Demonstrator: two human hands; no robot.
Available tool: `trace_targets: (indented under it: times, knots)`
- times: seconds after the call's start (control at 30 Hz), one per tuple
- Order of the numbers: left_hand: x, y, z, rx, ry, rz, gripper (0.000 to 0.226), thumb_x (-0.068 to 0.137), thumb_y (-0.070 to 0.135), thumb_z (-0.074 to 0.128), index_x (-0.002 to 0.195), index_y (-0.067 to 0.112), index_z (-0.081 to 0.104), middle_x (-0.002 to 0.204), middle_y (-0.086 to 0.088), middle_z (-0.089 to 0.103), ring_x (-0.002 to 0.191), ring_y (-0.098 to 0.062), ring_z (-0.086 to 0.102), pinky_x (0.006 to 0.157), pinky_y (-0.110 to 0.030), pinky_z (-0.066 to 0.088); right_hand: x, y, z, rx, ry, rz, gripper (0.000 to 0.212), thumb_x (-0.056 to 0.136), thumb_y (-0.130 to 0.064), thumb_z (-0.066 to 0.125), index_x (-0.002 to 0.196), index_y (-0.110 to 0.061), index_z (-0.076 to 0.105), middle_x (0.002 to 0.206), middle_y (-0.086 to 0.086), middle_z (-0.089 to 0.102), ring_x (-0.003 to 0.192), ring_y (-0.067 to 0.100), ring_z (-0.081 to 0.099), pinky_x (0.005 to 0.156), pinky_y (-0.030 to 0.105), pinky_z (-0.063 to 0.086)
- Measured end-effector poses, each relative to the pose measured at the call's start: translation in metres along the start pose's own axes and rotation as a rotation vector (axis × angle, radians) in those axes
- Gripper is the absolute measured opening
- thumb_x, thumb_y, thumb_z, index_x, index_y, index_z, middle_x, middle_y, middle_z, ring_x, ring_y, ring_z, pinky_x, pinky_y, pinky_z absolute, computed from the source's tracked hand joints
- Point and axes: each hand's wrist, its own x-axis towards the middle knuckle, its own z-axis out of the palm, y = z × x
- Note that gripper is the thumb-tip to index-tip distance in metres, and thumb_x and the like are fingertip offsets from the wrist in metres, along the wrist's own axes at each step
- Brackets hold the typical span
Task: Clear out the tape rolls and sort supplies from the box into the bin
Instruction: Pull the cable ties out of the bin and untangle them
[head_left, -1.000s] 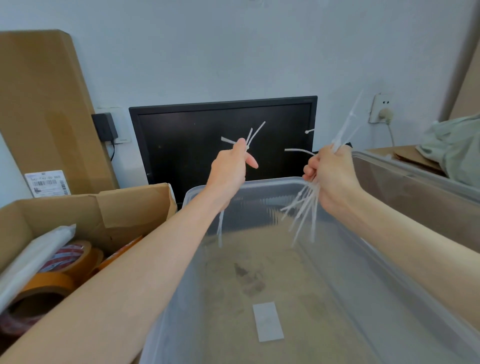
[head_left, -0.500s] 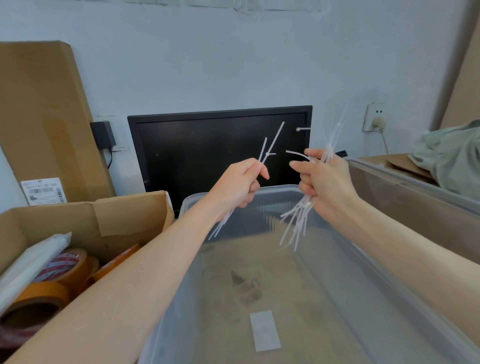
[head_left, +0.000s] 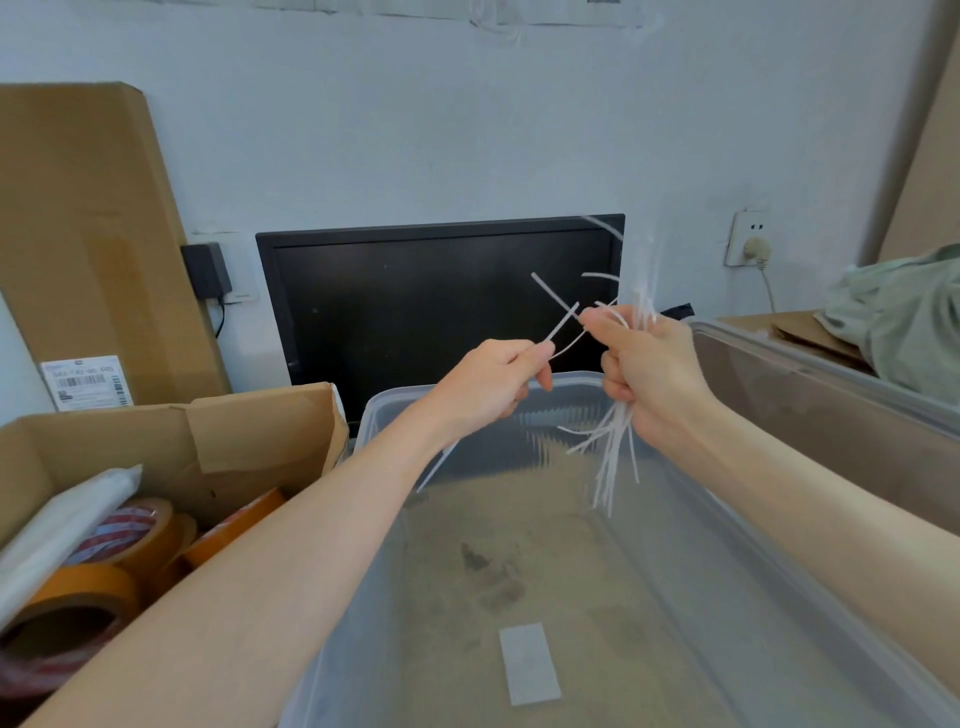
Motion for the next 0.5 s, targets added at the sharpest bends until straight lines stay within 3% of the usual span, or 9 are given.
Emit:
trace_targets:
  times: [0.2,0.4,0.5]
  knots:
    - [-0.0025,-0.0025,-0.0057,-0.071,-0.082,-0.008,0.038,0.098,0.036,0.049,0.076,0.008,0.062,0.053,0.002,0.034,0.045,-0.010,0.026,0.044,-0.019,0.024,-0.0025,-0.0049,-0.0009,0.219,0.101,-0.104,0.018,0.096,-0.015,0.056,0.078,-0.015,0.053,0.039,-0.008,0.030,0.033,0.007,0.023,0.034,0.018,0.022]
    - [-0.0014,-0.0024,-0.0060,-0.062,-0.055,0.021,0.040,0.097,0.040,0.047,0.079,0.009,0.067,0.054,-0.002,0.033,0.045,-0.011,0.026,0.043,-0.018,0.027,-0.0053,-0.0032,0.0028,-0.045,0.028,-0.032,0.013,0.096,-0.018,0.056,0.087,-0.011,0.062,0.048,-0.001,0.033,0.037,0.007,0.027,0.037,0.020,0.025]
    - [0.0010,-0.0049,-0.0057,-0.030,-0.015,-0.090,0.046,0.097,0.047,0.043,0.079,0.010,0.065,0.051,0.003,0.033,0.045,-0.010,0.027,0.044,-0.021,0.026,-0.0039,-0.0048,0.0030,0.019,0.080,0.025,0.025,0.100,-0.014,0.042,0.075,-0.016,0.050,0.052,-0.001,0.027,0.040,0.008,0.023,0.036,0.020,0.022]
